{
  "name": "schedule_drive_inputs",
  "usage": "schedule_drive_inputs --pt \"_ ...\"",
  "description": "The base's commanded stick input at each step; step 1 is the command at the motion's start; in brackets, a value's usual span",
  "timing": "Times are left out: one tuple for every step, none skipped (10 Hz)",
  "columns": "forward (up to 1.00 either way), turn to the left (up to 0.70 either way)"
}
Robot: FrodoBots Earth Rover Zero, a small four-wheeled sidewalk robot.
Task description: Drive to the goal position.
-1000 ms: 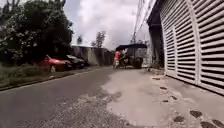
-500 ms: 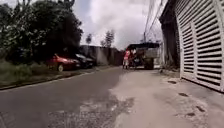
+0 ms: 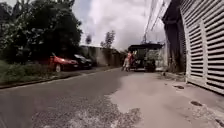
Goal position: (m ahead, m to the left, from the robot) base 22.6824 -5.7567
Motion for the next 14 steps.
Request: schedule_drive_inputs --pt "0.70 0.00" --pt "0.70 0.00" --pt "0.70 0.00" --pt "0.70 0.00" --pt "0.70 0.00" --pt "0.70 0.00" --pt "0.70 0.00" --pt "0.70 0.00" --pt "0.70 0.00" --pt "0.70 0.00" --pt "0.70 0.00" --pt "0.70 0.00" --pt "0.70 0.00" --pt "0.70 0.00"
